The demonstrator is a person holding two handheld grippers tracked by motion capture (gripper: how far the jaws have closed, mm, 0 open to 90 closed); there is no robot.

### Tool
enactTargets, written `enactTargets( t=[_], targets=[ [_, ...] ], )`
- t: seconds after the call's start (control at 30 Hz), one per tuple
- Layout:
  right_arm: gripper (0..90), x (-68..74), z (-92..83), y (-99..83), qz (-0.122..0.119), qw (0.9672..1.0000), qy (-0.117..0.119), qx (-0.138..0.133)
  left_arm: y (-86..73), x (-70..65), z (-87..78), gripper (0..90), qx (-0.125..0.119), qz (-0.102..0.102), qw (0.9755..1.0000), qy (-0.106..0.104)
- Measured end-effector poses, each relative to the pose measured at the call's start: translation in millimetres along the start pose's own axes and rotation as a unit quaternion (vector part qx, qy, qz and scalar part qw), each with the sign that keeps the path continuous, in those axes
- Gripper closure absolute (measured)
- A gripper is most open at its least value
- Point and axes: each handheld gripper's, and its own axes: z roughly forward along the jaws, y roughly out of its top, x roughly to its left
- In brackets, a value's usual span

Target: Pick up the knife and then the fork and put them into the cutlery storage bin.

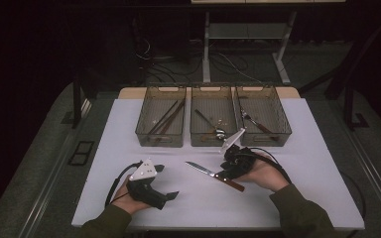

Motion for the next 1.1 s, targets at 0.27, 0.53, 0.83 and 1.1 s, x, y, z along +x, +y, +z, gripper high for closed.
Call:
enactTargets(
  t=[0.27,0.53,0.83,1.1],
  targets=[
    [65.8,6.1,11.6,3.5,-0.017,0.9993,-0.001,0.032,0.1,-0.3,0.2,0.0,-0.001,0.0,1.0,0.0],
    [69.0,8.2,18.0,7.7,-0.032,0.997,-0.002,0.07,0.2,-0.1,-0.1,0.0,-0.002,0.0,1.0,0.001],
    [71.4,11.9,23.3,22.0,-0.06,0.9898,-0.015,0.128,0.2,-0.1,-0.2,0.0,-0.003,0.0,1.0,0.001],
    [76.4,16.4,28.1,31.2,-0.08,0.9826,-0.031,0.165,0.2,-0.1,-0.1,0.0,-0.002,0.001,1.0,0.0]
  ],
)
